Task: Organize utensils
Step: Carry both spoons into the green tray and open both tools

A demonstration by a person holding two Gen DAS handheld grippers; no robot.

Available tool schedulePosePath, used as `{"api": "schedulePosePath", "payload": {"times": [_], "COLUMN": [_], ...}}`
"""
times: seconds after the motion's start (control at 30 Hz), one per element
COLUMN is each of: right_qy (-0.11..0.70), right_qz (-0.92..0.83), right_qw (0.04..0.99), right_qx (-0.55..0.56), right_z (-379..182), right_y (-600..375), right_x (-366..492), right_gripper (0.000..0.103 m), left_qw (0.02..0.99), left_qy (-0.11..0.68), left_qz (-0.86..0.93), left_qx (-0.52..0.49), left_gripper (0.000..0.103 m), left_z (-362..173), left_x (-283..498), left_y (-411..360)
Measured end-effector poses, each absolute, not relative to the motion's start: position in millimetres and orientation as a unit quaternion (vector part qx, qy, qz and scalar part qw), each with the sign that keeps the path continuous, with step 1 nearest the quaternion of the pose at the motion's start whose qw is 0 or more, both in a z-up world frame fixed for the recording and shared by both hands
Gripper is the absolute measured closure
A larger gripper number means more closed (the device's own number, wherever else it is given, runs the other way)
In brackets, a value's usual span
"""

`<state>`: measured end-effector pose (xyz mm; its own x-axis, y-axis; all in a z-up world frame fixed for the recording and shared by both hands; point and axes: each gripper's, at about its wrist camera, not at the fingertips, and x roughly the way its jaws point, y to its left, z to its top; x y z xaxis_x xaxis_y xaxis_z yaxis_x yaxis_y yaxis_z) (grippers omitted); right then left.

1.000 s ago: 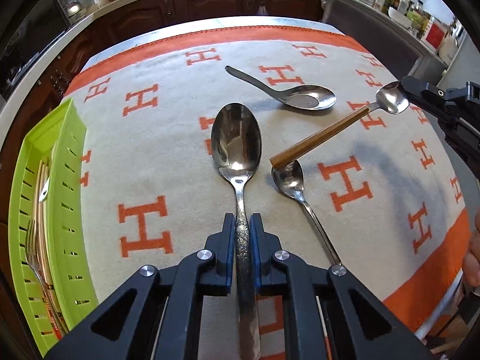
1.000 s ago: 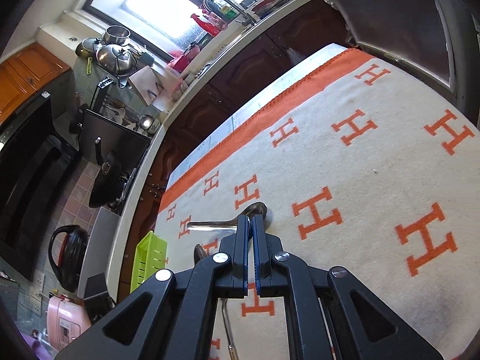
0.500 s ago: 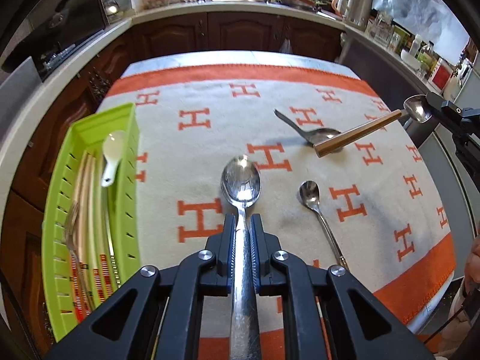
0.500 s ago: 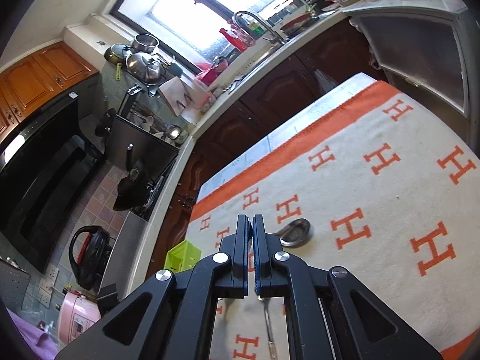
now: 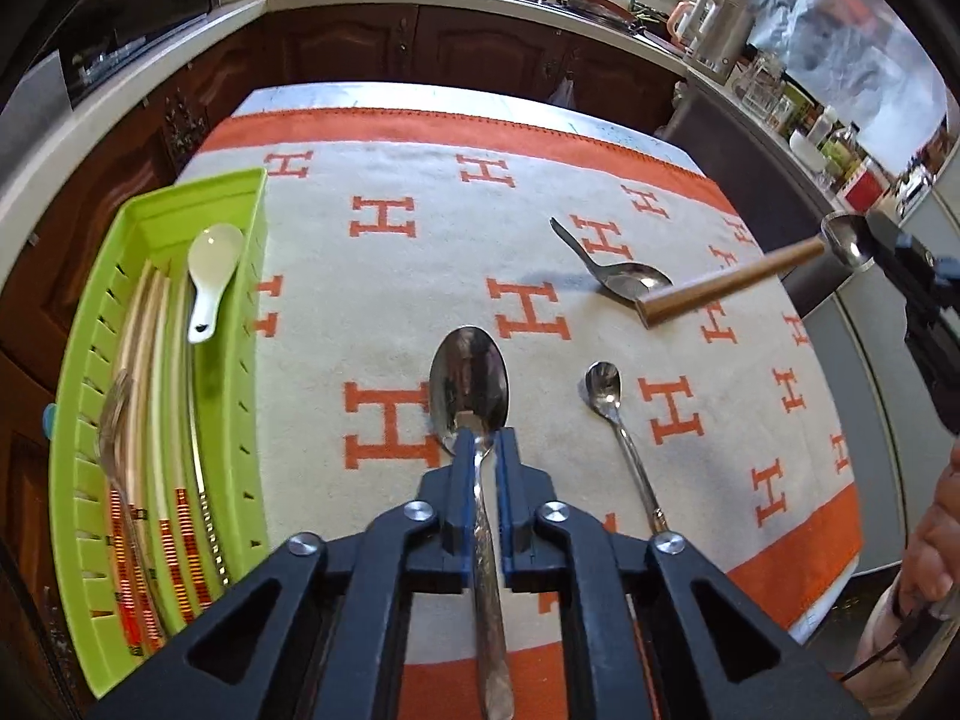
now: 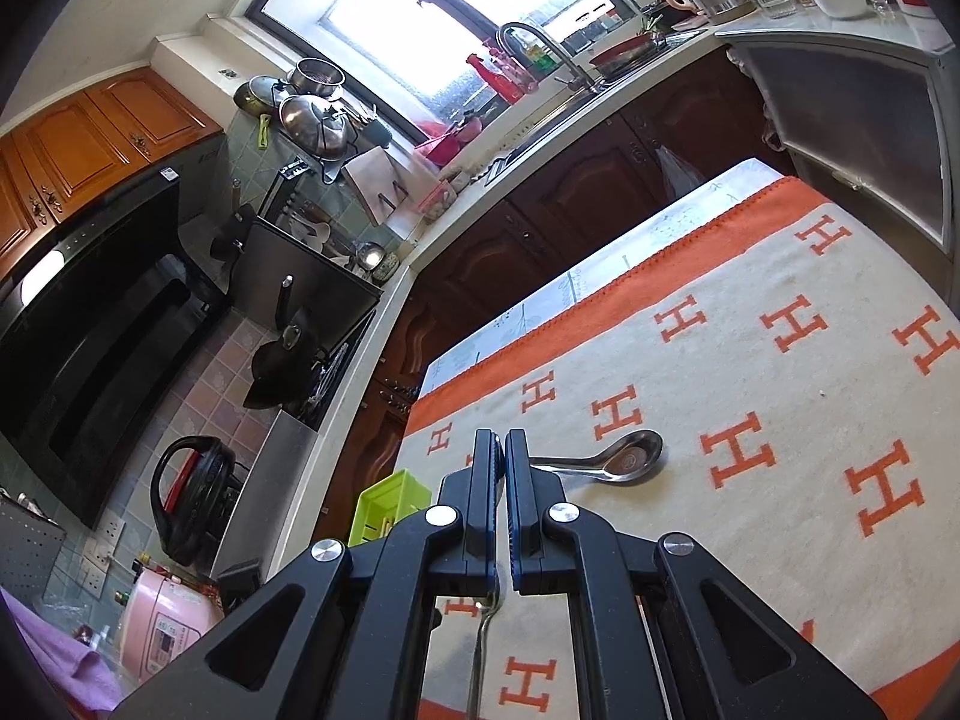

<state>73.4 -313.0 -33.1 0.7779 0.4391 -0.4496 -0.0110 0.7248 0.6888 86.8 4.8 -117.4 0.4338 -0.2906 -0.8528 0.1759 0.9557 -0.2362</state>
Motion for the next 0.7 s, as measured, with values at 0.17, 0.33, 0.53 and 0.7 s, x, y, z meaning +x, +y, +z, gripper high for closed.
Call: {"api": "schedulePosePath", "payload": {"times": [0.17,0.33,0.53,0.7], "right_qy": [0.305,0.31,0.316,0.325], "right_qz": [0.132,0.128,0.118,0.113], "right_qw": [0.877,0.873,0.869,0.862], "right_qx": [0.347,0.353,0.362,0.373], "right_z": [-31.0,-35.0,-43.9,-56.5], "right_y": [-311.6,-315.4,-325.3,-330.8], "right_x": [69.1,70.0,77.5,85.2], "right_gripper": [0.101,0.101,0.1,0.1], "left_qw": [0.839,0.841,0.834,0.833], "left_qy": [0.52,0.523,0.532,0.526], "left_qz": [-0.14,-0.132,-0.141,-0.173], "left_qx": [-0.076,-0.045,-0.038,-0.022], "left_gripper": [0.069,0.067,0.067,0.096], "left_z": [-131.0,-146.6,-163.5,-164.5], "left_x": [110.0,131.3,140.5,133.8], "left_y": [6.4,0.0,-7.8,-25.0]}}
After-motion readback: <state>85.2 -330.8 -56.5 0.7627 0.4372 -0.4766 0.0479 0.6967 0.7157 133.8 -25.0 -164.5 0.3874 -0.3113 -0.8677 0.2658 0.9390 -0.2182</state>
